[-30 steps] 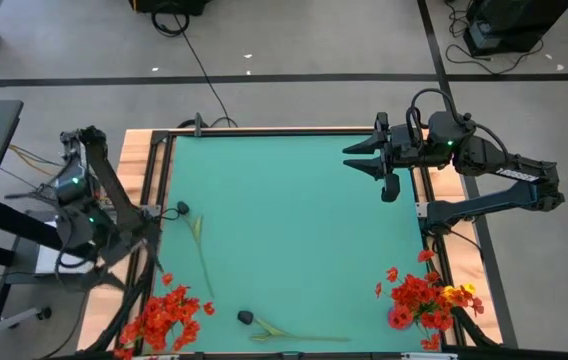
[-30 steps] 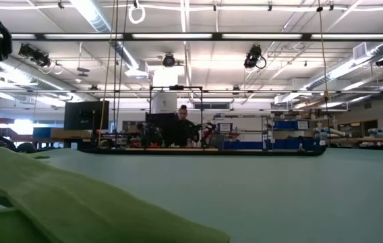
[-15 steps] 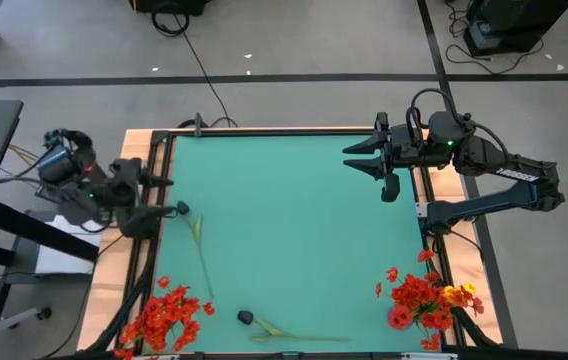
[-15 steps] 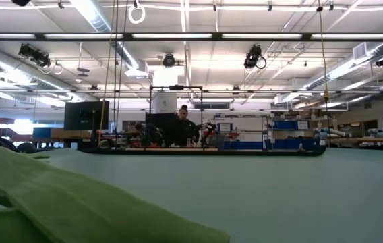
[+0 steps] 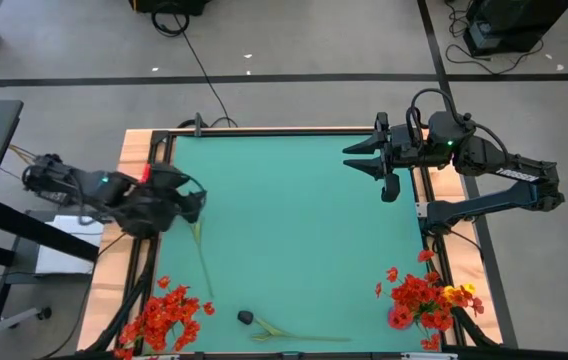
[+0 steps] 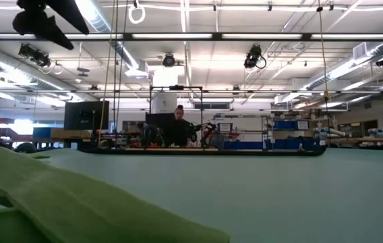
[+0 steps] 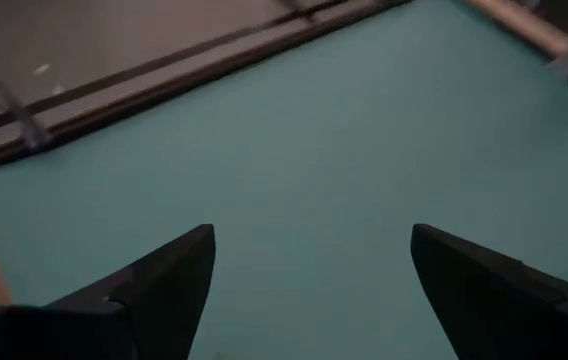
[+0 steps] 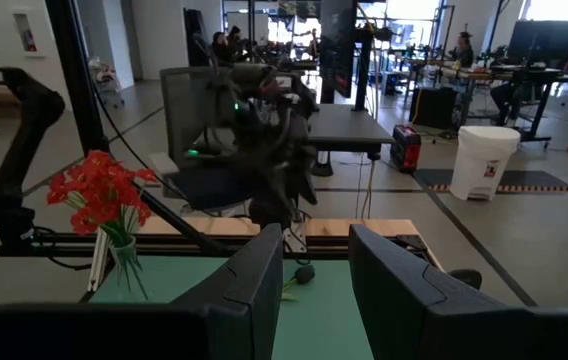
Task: Sort flowers into vase by color
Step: Put the bottom black tulip into the transparent vase
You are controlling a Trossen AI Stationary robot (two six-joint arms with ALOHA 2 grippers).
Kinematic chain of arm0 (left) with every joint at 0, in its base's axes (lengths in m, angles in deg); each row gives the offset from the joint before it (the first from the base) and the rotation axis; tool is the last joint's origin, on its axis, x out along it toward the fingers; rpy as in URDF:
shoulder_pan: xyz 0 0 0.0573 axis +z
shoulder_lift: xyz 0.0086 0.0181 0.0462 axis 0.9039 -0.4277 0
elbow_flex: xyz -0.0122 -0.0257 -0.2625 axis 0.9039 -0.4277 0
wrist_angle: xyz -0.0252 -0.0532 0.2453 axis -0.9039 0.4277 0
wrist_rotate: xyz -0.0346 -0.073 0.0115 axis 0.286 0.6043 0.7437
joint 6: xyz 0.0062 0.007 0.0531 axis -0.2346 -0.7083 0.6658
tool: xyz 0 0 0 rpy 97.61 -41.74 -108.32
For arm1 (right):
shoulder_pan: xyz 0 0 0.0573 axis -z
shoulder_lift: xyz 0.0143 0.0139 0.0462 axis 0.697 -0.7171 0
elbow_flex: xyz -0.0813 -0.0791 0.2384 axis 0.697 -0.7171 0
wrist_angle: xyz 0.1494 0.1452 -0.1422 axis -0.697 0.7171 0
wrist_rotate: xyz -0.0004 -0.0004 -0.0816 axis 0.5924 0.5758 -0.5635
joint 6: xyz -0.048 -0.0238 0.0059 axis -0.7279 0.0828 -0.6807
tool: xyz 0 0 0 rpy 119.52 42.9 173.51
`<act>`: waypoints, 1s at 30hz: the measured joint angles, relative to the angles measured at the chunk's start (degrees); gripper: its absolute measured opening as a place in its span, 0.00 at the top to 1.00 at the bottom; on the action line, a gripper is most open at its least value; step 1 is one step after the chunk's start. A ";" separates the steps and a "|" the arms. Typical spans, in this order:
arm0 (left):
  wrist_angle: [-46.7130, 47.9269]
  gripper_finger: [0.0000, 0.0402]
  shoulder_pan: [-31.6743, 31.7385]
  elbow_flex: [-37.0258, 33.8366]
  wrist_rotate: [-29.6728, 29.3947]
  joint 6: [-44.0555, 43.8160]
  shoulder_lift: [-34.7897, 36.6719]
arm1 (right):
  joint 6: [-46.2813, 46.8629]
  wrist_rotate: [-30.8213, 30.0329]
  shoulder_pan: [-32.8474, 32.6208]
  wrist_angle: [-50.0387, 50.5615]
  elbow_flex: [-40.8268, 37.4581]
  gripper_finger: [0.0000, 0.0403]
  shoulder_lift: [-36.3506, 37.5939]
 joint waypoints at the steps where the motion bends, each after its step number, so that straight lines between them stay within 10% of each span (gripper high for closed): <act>1: -0.03 0.15 0.68 0.00 0.72 -0.24 -1.22 | 0.00 0.02 -0.02 0.00 0.00 0.69 0.00; 30: -20.13 0.15 3.55 0.00 2.65 21.82 -6.34 | 3.17 0.08 -0.07 -2.35 -0.02 0.69 -0.23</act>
